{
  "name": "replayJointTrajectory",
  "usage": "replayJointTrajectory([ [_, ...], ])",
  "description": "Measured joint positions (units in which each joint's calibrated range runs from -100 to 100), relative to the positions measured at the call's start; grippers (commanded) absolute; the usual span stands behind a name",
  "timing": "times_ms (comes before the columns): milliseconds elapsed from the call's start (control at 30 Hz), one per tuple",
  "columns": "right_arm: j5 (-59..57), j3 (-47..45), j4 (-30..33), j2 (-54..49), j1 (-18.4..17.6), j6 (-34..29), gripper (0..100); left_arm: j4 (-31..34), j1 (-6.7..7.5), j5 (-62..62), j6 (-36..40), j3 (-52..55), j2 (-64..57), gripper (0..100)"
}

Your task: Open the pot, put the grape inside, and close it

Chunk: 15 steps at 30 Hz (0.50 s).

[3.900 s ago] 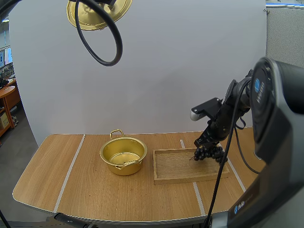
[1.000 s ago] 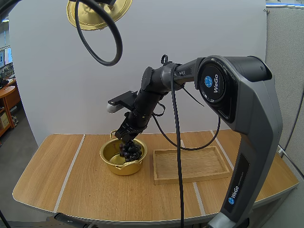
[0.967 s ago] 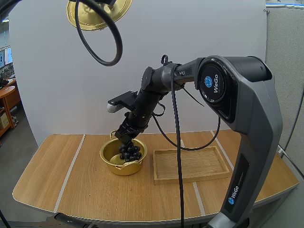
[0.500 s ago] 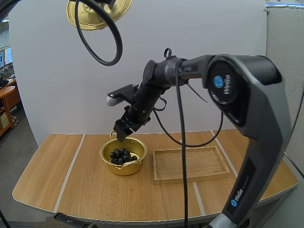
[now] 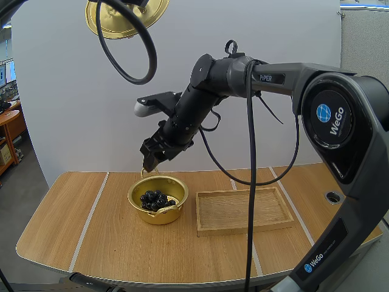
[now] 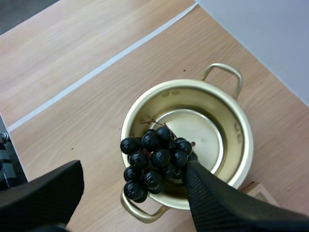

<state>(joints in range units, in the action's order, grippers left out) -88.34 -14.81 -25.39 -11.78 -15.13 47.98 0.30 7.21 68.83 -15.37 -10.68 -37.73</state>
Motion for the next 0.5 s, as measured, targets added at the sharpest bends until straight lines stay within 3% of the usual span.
replayJointTrajectory([
  [367,-0.79,-7.87,-1.2,0.0,-1.14,-0.08,100,0.0,0.0,0.0,0.0,0.0,0.0,0],
  [500,3.22,-8.7,-1.18,0.32,-4.36,-0.31,100,0.0,0.0,0.0,0.0,0.0,0.0,0],
])
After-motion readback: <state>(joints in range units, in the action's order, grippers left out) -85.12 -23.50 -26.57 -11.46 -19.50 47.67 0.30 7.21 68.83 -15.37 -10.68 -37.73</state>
